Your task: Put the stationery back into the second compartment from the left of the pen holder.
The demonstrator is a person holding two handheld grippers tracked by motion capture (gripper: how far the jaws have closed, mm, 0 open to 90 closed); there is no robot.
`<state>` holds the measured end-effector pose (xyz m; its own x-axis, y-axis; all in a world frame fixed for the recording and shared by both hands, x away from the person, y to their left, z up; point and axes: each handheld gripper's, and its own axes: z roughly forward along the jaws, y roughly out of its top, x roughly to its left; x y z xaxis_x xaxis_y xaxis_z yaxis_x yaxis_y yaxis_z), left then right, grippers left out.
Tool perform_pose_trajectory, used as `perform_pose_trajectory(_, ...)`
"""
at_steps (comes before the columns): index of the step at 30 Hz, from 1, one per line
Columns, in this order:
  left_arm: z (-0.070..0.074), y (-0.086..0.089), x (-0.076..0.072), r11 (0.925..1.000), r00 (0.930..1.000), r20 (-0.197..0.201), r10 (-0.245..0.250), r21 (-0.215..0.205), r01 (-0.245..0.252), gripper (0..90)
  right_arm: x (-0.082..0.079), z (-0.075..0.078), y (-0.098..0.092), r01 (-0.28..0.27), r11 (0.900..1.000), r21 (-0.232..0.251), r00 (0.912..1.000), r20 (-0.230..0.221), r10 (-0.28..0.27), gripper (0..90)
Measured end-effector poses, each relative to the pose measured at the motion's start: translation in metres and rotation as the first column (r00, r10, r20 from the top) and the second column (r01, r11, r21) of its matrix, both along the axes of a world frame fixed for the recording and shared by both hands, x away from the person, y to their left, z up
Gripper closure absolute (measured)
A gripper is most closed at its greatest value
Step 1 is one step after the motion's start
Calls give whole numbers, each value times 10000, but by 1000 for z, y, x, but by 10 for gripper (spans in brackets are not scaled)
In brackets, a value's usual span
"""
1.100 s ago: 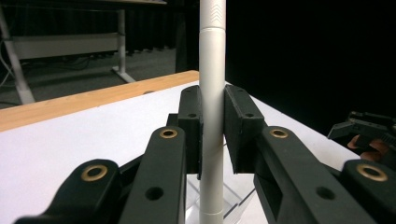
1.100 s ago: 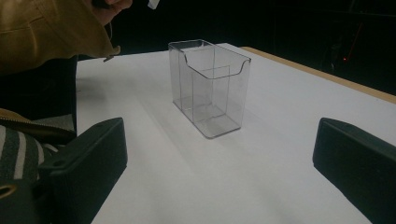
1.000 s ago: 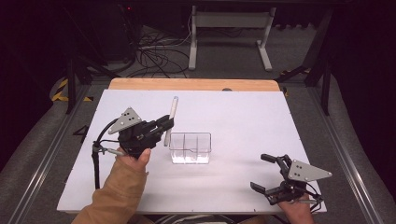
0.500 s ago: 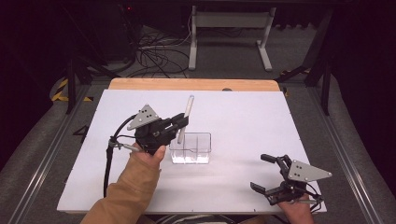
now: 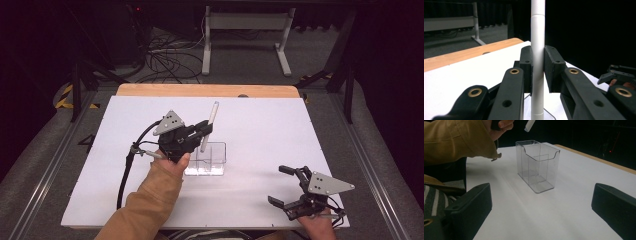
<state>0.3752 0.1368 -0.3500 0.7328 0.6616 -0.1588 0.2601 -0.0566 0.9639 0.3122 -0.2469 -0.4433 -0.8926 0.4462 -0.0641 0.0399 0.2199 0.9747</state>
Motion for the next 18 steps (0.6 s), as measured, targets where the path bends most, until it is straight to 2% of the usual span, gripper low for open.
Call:
perform_pose_trajectory(6,-8,2,2,10000,10000,-68,-3,-92,2,781,0,0,0,-25,10000,3,10000,9,25,36)
perform_pose_trajectory(11,-17,2,6,9993,9998,-150,-89,-370,83,782,0,0,1,-70,10000,-56,10000,4,70,35)
perform_pose_trajectory(18,-28,-3,8,9998,9998,-156,88,-193,-91,781,0,0,1,-97,9999,-59,10000,-1,97,35)
